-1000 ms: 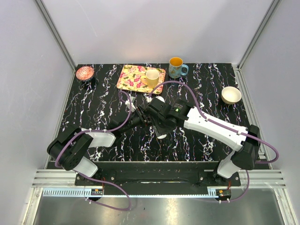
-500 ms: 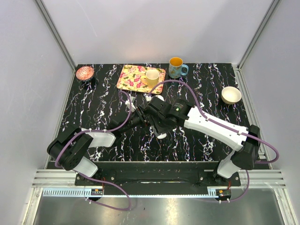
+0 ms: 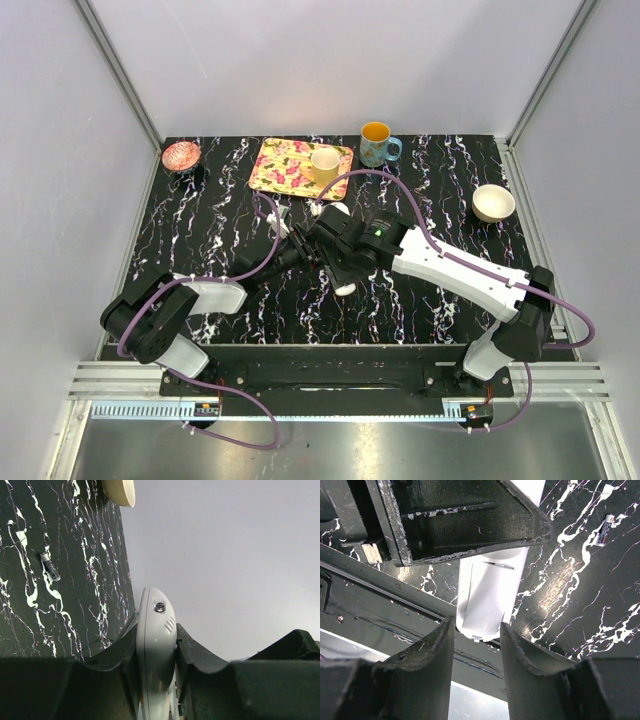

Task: Load the batteries into the remote control

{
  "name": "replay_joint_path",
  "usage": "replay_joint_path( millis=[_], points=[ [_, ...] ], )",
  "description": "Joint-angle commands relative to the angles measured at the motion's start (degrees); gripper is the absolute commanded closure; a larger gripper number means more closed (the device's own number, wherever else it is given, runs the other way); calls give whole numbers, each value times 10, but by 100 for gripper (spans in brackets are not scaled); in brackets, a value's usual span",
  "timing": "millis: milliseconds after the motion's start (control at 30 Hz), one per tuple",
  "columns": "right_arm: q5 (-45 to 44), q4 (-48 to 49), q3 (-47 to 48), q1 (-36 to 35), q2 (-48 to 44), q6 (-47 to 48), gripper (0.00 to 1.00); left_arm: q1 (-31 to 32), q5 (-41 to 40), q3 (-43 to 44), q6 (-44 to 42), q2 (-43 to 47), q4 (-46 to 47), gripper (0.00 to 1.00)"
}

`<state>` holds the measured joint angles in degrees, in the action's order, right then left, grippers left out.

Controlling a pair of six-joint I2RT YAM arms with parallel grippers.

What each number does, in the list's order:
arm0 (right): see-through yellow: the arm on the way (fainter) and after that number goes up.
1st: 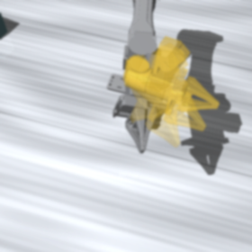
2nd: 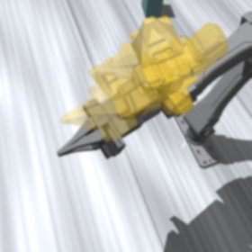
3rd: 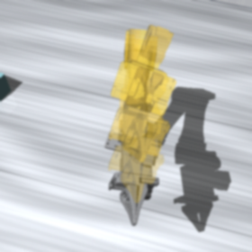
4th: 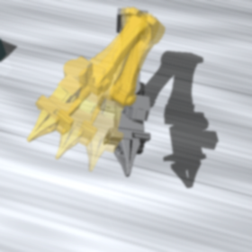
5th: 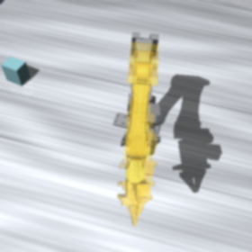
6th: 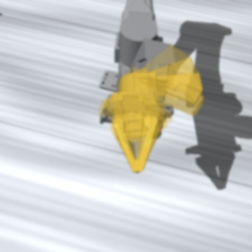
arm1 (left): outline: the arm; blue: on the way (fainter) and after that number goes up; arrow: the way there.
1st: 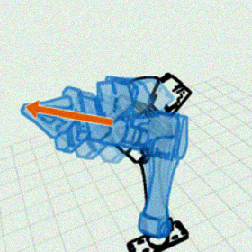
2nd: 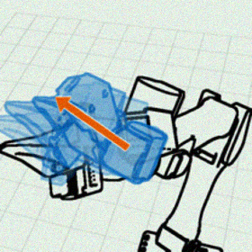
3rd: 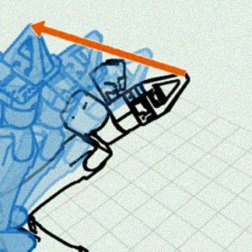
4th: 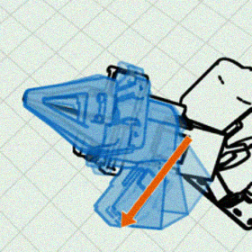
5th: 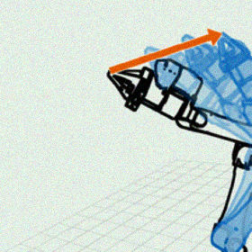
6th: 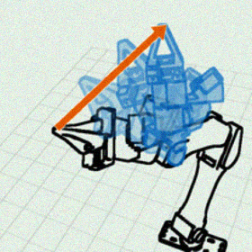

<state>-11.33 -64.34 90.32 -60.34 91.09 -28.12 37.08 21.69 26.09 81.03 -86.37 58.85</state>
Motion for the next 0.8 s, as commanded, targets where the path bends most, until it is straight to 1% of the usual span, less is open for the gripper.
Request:
replay_joint_path(
  millis=[0, 33, 100, 133, 167, 367, 400, 433, 467, 500, 567, 667, 700, 733, 767],
  points=[
    [-4, 4, 15, -3, 4, -1, 74, 2, -2, 1, 5, 7, 57, 100],
    [-5, 4, 15, -3, 2, -1, 76, 3, -2, 1, 5, 7, 57, 100],
    [-5, 5, 17, -3, 4, -1, 85, 3, -2, 0, 5, 7, 59, 100],
    [-5, 4, 16, -3, 4, 0, 90, 2, -2, 1, 6, 7, 59, 100],
    [-6, 4, 16, -4, 6, -1, 99, 3, -1, 1, 5, 7, 59, 100],
    [-2, 9, 14, -4, 1, -1, 100, 2, -3, -2, 5, 7, 60, 100],
    [-2, 9, 15, -3, 0, 0, 72, 2, -3, -2, 5, 7, 60, 100],
    [-2, 9, 16, -4, -1, -1, 60, 2, -4, -2, 6, 7, 60, 100],
    [-4, 8, 17, -3, -2, -3, 51, 2, -3, -1, 5, 5, 60, 100],
    [-4, 8, 17, -4, -2, -2, 45, 3, -3, -1, 5, 6, 60, 100],
    [-5, 8, 17, -4, -4, -4, 41, 2, -4, -1, 5, 5, 61, 100],
    [-7, 9, 16, -3, -4, -4, 39, 2, -3, 0, 5, 4, 61, 100],
    [-7, 9, 17, -4, -4, -4, 41, 2, -4, -1, 5, 4, 61, 100],
    [-9, 9, 17, -4, -4, -4, 47, 3, -4, -1, 5, 4, 61, 100],
    [-8, 9, 17, -4, -4, -4, 50, 2, -3, -1, 5, 5, 61, 100]
  ],
)
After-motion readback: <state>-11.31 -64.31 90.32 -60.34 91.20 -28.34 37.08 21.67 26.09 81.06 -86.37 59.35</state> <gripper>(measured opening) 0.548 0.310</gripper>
